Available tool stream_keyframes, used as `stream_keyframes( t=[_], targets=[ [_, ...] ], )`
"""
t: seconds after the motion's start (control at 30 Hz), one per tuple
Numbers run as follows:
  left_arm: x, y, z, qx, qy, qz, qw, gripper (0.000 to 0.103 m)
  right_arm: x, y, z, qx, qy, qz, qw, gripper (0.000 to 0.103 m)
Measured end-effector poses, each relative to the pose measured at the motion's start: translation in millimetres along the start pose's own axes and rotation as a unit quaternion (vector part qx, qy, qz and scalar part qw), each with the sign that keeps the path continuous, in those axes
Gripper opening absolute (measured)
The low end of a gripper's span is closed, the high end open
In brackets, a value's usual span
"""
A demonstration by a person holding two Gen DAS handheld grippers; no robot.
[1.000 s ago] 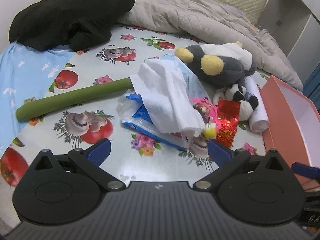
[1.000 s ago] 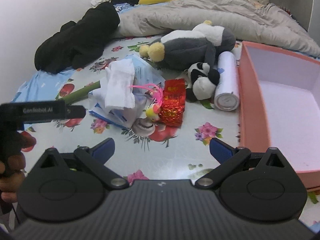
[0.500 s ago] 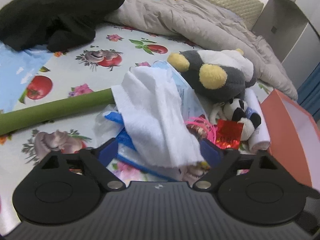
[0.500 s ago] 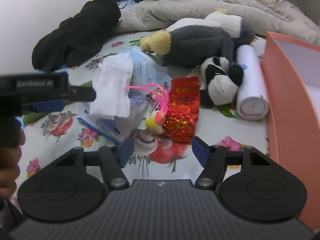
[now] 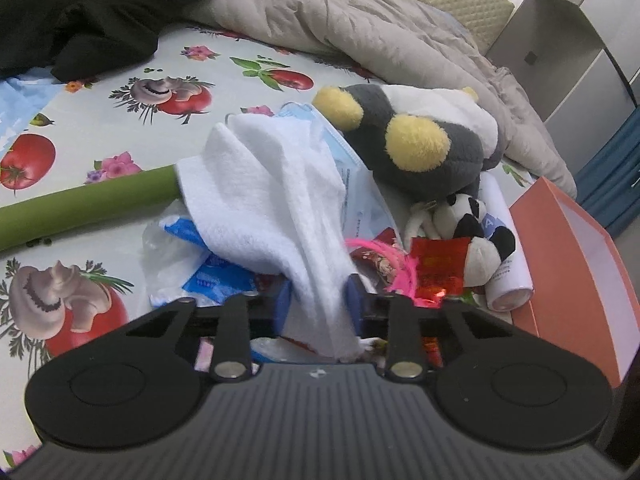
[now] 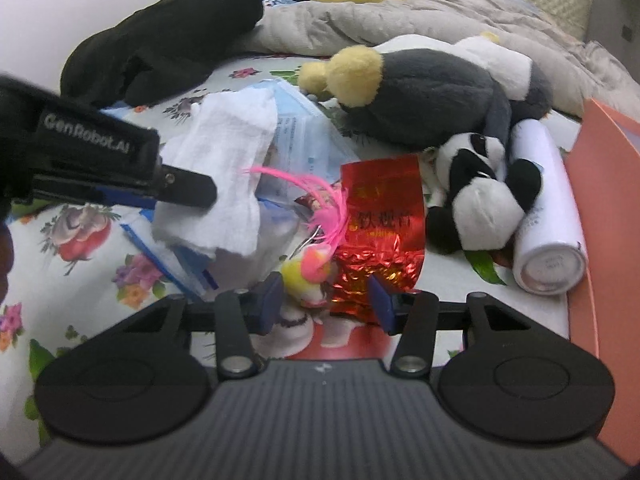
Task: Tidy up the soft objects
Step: 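Grasp the white tissue with the left tool while the right tool grasps the yellow toy bird, then lift the white tissue with the left tool while the right tool lifts the yellow bird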
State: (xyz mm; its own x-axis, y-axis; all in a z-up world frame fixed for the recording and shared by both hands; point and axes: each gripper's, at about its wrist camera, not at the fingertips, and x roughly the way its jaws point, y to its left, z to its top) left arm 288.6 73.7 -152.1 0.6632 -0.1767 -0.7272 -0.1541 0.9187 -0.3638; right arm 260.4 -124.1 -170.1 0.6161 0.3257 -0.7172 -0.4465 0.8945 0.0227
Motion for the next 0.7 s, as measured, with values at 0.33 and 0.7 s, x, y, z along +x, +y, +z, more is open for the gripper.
stream_keyframes(
  t=[0.33, 0.7],
  targets=[
    [-28, -7, -3, 0.024, -0.016, -0.019, 0.9994, 0.013, -1, 9, 4, -0.019, -0.002, -0.001, 1.0, 0.028],
    [-77, -25, -35, 0.059, -0.028, -0.054, 0.9964, 0.013, -47, 9, -7, -0.004, -0.004, -0.017, 1.0, 0.027]
  ],
)
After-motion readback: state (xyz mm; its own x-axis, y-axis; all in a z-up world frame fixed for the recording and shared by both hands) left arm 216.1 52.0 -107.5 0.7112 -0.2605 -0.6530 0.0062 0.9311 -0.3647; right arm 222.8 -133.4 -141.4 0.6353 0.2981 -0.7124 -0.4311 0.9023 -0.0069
